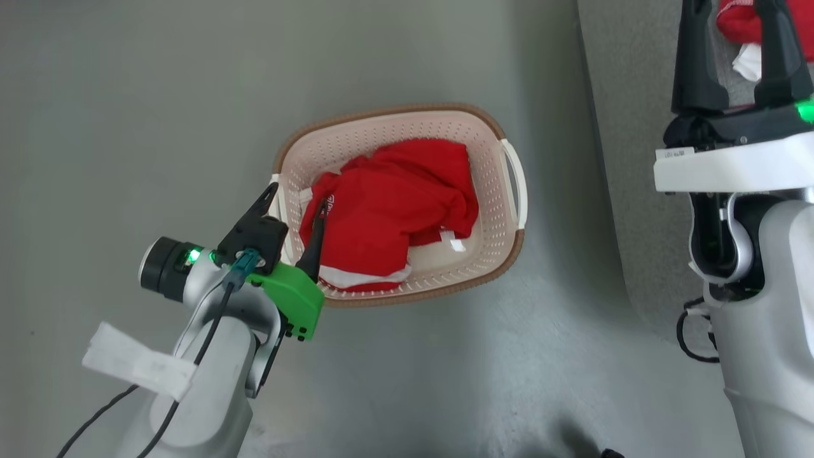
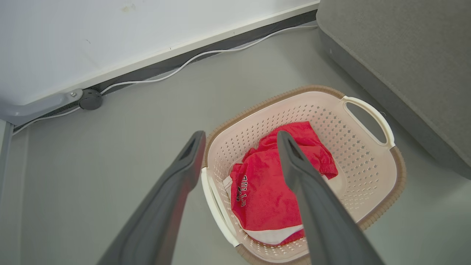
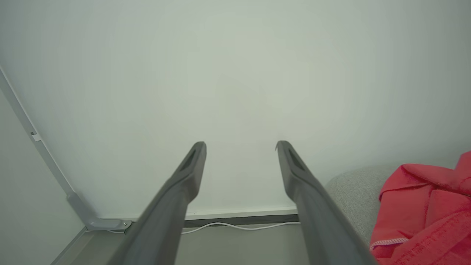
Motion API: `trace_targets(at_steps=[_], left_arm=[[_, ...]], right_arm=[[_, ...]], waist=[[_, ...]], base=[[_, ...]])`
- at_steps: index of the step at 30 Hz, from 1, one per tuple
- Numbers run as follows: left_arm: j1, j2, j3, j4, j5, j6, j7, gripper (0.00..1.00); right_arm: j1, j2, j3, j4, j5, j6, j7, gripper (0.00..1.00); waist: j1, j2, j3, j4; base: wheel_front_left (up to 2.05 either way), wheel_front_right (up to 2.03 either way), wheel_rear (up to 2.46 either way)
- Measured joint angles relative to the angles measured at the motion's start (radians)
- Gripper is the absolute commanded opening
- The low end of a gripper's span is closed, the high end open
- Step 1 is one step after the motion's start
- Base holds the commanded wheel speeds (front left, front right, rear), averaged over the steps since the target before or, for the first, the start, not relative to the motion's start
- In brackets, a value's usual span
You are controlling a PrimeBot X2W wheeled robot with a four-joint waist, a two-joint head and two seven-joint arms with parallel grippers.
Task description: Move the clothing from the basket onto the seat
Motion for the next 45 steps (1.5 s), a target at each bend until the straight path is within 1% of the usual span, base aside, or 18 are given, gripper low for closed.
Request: trace_targets(at_steps=[6, 10, 14, 16, 21, 28, 35, 45], left_arm=[[-0.061, -0.012, -0.035, 0.075, 0.020, -0.016, 0.015, 1.00], [-0.100, -0.015, -0.052, 0.116, 0.053, -0.021, 0.018, 1.00], [-0.145, -0.015, -0.073, 0.151, 0.078, -0.027, 0.026, 1.00], [-0.171, -0.015, -0.085, 0.167, 0.093, -0.035, 0.026, 1.00], [-0.236, -0.015, -0.107, 0.194, 0.126, -0.056, 0.026, 1.00], [-0.287, -0.010, -0.146, 0.275, 0.169, -0.078, 0.024, 1.00], [-0.333, -0.004, -0.159, 0.329, 0.186, -0.078, 0.008, 1.00], [-0.373, 0.020, -0.166, 0.405, 0.201, -0.079, 0.007, 1.00]], right_arm=[[-0.074, 0.003, 0.020, -0.009, -0.003, 0.010, 0.009, 1.00], [-0.124, 0.012, 0.030, -0.016, -0.003, 0.011, 0.009, 1.00], [-0.160, 0.021, 0.034, -0.024, -0.003, 0.019, 0.008, 1.00], [-0.175, 0.024, 0.034, -0.027, -0.002, 0.019, 0.006, 1.00], [-0.214, 0.031, 0.030, -0.034, -0.001, 0.018, -0.010, 1.00], [-0.259, 0.043, 0.037, -0.015, 0.003, 0.018, -0.050, 1.00], [-0.279, 0.051, 0.045, 0.020, 0.013, 0.018, -0.076, 1.00], [-0.300, 0.062, 0.064, 0.050, 0.031, 0.017, -0.098, 1.00]], waist=[[0.0000, 0.0000, 0.085, -0.024], [0.0000, 0.0000, 0.141, -0.042], [0.0001, 0.0000, 0.197, -0.063], [0.0001, 0.0000, 0.225, -0.074], [0.0000, 0.0000, 0.296, -0.102], [0.0000, 0.0000, 0.395, -0.143], [-0.0001, 0.0000, 0.448, -0.182], [-0.0001, 0.0000, 0.484, -0.224]], base=[[0.00, 0.00, 0.00], [0.00, 0.00, 0.00], [0.00, 0.00, 0.00], [0.00, 0.00, 0.00], [0.00, 0.00, 0.00], [0.00, 0.00, 0.00], [0.00, 0.00, 0.00], [0.00, 0.00, 0.00]])
